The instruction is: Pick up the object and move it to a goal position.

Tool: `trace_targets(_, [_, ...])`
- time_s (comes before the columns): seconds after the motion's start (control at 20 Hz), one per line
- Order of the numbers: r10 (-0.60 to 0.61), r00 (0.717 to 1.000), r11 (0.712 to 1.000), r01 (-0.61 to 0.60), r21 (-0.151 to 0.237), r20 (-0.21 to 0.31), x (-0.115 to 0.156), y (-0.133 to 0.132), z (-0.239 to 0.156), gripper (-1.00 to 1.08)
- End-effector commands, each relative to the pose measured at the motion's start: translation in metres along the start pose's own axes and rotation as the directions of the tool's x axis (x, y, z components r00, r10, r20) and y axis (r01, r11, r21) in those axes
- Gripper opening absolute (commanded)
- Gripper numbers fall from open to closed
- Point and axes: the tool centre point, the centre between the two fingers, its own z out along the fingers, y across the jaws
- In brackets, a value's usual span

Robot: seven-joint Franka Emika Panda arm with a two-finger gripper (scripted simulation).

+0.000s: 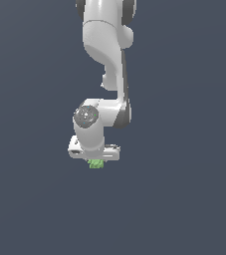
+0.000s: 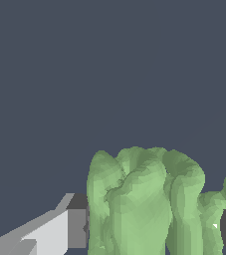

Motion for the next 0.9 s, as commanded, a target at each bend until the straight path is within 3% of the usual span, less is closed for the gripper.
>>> trace_targets(0.0, [-0.001,1.000,1.000,0.001,0.000,-0.002,0.001,-0.012,-0.017,-1.00])
trace_targets(0.85, [0.000,1.000,1.000,0.000,-0.001,-0.002,0.013,-0.108,-0.159,-1.00])
